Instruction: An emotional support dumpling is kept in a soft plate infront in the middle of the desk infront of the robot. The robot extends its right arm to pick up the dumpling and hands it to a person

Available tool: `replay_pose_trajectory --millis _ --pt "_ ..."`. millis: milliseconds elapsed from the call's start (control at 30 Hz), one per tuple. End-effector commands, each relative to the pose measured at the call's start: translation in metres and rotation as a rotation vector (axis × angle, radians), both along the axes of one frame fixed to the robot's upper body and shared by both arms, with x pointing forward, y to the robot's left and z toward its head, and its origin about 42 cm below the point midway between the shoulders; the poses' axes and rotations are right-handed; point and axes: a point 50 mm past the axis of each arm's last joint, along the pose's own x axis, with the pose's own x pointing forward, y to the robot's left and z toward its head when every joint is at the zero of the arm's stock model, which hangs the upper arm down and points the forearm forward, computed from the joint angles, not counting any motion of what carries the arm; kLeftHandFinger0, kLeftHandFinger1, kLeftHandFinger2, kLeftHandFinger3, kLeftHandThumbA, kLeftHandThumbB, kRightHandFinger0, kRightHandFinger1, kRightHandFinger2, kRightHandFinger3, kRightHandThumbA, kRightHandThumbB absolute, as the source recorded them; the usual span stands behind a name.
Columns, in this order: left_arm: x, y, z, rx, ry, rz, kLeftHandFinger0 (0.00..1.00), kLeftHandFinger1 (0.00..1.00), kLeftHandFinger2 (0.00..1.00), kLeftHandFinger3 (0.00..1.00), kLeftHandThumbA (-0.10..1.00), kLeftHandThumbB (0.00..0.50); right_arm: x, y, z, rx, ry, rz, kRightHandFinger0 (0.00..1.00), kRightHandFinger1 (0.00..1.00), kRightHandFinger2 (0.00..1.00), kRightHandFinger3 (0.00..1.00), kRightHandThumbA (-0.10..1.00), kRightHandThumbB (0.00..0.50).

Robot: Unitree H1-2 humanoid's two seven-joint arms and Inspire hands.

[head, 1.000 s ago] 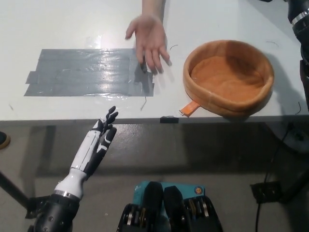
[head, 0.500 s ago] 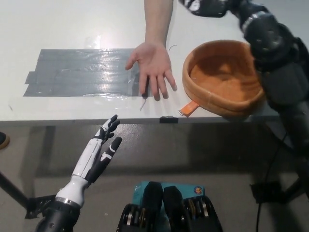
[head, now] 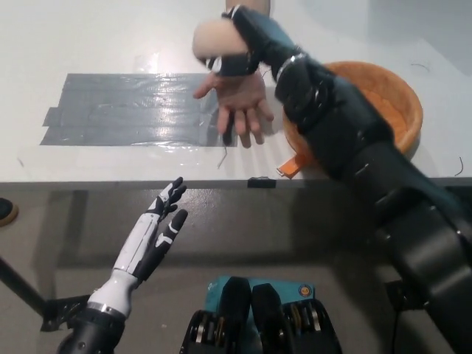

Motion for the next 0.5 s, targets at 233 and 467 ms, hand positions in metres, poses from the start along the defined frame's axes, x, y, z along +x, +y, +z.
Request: replay_pose_trajectory --millis 233,467 --pt "0.005 -0.006 0.013 0.005 -0.055 -0.025 1.0 1.0 1.0 1.0 0.95 0.074 -0.001 -0.003 -0.021 -0.101 -0.057 -0.036 0.0 0.24 0.51 0.52 0.36 0.279" --pt "0.003 -0.007 0.011 0.006 -0.051 -0.031 1.0 1.0 1.0 1.0 0.97 0.081 0.001 -0.022 -0.038 -0.05 0.101 -0.008 1.0 1.0 1.0 1.0 0.66 0.463"
